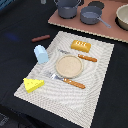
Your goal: Interact with the objects in diverse but meaningful ways.
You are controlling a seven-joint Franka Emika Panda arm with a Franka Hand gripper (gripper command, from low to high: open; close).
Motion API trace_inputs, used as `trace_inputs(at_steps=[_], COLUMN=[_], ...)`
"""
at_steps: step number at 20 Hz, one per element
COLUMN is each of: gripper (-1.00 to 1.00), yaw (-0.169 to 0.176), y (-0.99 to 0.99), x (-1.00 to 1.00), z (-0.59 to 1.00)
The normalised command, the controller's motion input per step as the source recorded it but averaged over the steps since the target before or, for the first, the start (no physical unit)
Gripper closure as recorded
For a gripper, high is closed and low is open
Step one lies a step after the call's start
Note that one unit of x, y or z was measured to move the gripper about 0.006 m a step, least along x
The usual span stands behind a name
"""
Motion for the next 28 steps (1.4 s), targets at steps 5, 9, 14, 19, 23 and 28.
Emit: trace_inputs(at_steps=[5, 9, 14, 19, 23, 28], gripper=[-1.0, -1.0, -1.0, -1.0, -1.0, -1.0], yaw=[0.016, 0.022, 0.08, 0.142, 0.137, 0.107], y=[-0.1, -0.14, -0.32, -0.23, -0.25, -0.19], x=[-0.28, -0.41, -0.56, -0.5, -0.28, -0.29], z=[-0.63, -0.59, -0.49, -0.38, -0.3, -0.45])
